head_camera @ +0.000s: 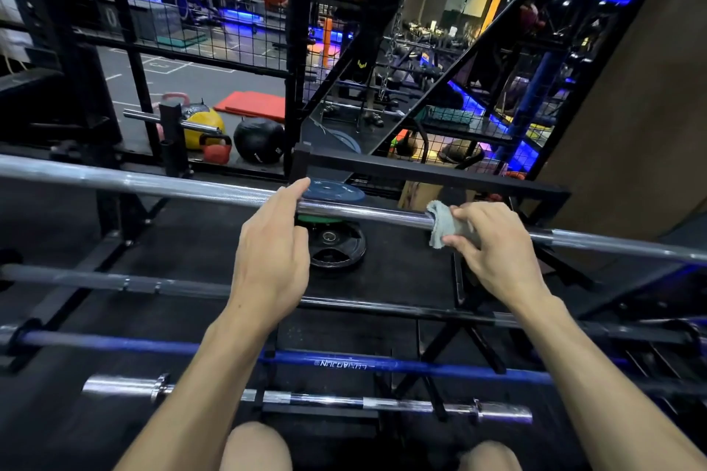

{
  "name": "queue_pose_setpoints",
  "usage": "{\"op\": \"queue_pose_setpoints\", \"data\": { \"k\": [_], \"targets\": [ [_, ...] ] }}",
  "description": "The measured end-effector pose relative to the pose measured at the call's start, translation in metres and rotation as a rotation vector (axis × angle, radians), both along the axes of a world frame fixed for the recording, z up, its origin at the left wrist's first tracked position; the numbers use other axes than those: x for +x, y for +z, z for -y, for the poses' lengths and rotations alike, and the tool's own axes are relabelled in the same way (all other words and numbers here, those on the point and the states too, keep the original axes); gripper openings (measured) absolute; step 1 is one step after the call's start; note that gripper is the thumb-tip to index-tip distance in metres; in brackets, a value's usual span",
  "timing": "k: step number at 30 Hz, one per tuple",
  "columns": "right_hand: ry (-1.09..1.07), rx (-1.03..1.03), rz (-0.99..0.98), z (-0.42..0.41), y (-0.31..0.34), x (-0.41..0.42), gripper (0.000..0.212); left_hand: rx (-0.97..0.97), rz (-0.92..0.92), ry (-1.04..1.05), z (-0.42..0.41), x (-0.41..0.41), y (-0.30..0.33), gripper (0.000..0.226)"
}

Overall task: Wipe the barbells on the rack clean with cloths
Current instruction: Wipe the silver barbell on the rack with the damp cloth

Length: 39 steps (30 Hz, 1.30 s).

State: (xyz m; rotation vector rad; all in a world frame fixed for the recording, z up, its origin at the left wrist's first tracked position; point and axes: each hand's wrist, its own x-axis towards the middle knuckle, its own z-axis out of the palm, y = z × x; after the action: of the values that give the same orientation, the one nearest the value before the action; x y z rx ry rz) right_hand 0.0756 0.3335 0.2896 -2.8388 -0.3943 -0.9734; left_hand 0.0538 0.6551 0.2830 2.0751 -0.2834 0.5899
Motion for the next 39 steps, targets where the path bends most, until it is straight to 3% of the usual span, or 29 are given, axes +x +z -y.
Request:
{"op": "queue_pose_setpoints", "data": {
  "k": [10, 15, 19, 24, 31, 34, 39],
  "targets": [
    [0.136, -0.167, -0.152, -0.107, 0.021, 0.021, 0.036, -0.014, 0.052, 0.024, -0.002, -0.004, 0.004, 0.066],
    [0.156, -0.159, -0.371, -0.181, 0.035, 0.039, 0.039, 0.014, 0.109, 0.007, 0.0, 0.001, 0.0, 0.072],
    [0.161, -0.145, -0.416, -0.192, 0.039, 0.041, 0.035, 0.005, 0.095, -0.012, -0.001, 0.001, 0.0, 0.076],
    [0.105, -0.069, -0.361, -0.13, 0.031, 0.024, 0.04, 0.033, 0.083, 0.022, -0.002, -0.004, 0.004, 0.074],
    [-0.205, 0.022, -0.202, 0.005, 0.014, -0.006, 0.044, -0.021, 0.059, 0.03, 0.001, -0.003, 0.003, 0.072],
    [-0.231, 0.0, -0.133, -0.006, 0.01, -0.006, 0.047, -0.056, 0.038, 0.022, 0.004, -0.004, 0.002, 0.074],
    [-0.032, -0.078, -0.071, -0.094, -0.005, 0.011, 0.035, -0.028, 0.021, 0.022, -0.002, 0.0, -0.001, 0.073]
  ]
}}
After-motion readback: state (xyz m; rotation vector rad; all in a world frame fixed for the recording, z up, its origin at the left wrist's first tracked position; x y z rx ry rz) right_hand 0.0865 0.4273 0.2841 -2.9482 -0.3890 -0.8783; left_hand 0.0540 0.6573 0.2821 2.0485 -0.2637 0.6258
